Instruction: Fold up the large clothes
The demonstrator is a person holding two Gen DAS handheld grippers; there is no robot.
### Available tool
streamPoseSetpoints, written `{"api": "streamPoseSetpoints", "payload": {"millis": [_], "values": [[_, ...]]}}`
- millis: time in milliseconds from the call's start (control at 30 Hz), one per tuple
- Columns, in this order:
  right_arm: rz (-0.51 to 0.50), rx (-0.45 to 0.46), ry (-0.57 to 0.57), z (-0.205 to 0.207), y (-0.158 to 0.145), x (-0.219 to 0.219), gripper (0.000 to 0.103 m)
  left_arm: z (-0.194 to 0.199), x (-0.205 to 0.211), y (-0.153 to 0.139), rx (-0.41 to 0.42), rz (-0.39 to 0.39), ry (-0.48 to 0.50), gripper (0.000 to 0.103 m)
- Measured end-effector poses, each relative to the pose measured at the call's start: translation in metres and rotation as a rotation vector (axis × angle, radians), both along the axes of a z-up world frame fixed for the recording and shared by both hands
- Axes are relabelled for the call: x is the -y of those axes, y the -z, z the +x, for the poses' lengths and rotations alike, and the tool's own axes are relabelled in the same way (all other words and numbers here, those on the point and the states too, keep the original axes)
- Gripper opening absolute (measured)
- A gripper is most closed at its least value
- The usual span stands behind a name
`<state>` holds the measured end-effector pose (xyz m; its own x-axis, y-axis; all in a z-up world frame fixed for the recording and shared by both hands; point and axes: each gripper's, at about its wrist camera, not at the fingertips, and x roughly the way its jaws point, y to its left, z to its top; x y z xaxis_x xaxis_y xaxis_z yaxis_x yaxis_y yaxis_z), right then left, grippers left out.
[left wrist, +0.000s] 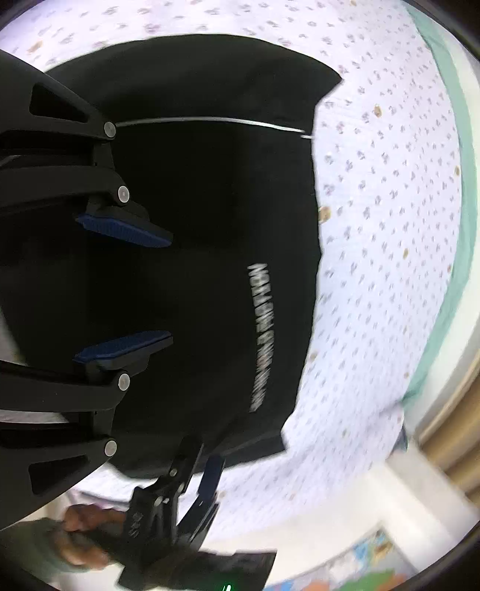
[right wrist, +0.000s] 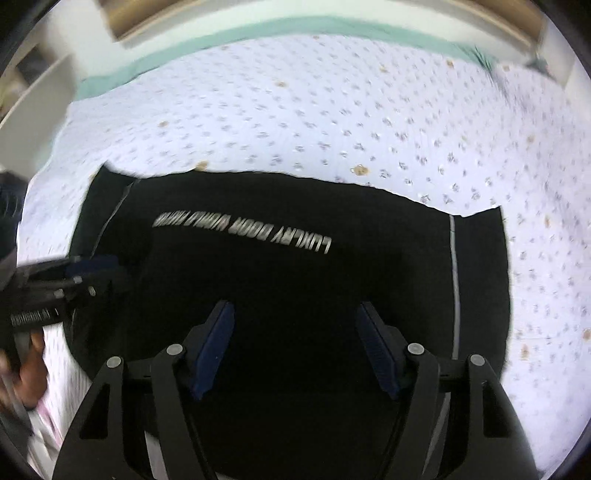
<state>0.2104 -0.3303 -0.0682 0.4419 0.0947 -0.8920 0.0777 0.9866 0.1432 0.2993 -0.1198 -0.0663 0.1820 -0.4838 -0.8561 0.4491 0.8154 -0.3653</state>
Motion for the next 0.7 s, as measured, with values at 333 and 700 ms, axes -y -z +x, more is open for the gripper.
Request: {"api": "streamPoseSetpoints", "payload": {"millis": [333,700], "values": [[0.042,-0.167,0.110,-0.033,0.080,-0.027,0.078,-0.032,-0.008,0.075,-0.057,0.062,-0.051,0.054],[0.032,0.064,0.233,-0.084,0.007,0.033,0.080,-0.042,-0.095,-0.027,0.084,-0.069,-0.126,0.055]]}}
